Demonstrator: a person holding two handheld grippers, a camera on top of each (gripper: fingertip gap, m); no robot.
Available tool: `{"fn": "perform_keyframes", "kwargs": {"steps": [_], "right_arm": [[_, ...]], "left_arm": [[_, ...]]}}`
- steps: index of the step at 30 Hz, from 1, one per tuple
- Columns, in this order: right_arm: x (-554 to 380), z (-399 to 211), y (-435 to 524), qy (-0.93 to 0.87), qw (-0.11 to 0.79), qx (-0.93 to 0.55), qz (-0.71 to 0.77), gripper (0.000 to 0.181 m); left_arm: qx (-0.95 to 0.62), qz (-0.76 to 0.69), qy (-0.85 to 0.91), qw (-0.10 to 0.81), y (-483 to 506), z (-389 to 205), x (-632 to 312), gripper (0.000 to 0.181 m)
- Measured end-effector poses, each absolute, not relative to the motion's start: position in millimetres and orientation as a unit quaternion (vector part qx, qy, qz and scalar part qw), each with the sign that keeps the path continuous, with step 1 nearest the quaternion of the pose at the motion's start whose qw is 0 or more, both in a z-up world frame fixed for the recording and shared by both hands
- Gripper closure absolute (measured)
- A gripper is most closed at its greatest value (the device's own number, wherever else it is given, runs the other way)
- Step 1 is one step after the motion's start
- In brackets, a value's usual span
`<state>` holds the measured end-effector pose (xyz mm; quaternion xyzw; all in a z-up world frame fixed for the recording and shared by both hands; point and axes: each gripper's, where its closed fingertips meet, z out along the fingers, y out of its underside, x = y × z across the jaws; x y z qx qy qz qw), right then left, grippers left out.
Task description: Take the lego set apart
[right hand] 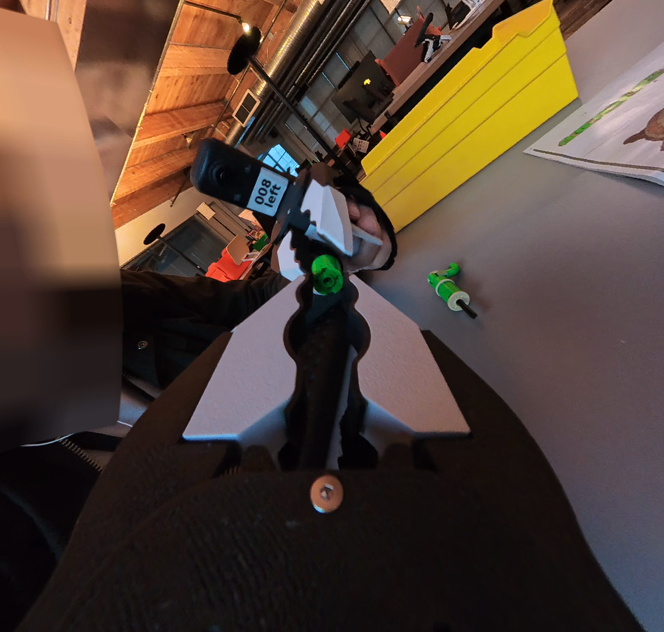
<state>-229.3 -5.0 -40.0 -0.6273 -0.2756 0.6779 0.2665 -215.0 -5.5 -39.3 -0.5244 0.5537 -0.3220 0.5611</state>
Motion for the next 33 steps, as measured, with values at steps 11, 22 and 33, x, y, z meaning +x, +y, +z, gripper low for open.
{"fn": "perform_keyframes", "kwargs": {"steps": [11, 22, 33], "right_arm": [[-227, -44, -13, -0.279, 0.222, -0.625, 0.694, 0.167], [-225, -30, -41, -0.347, 0.193, -0.584, 0.708, 0.168], [-223, -37, -54, -0.417, 0.206, -0.585, 0.665, 0.168]], "left_arm": [[-0.504, -0.304, 0.582, 0.561, -15, -42, -213, 0.167], [-0.495, -0.432, 0.569, 0.495, -41, -26, -211, 0.168], [-0.491, -0.508, 0.565, 0.426, -54, -29, -210, 0.168]]}}
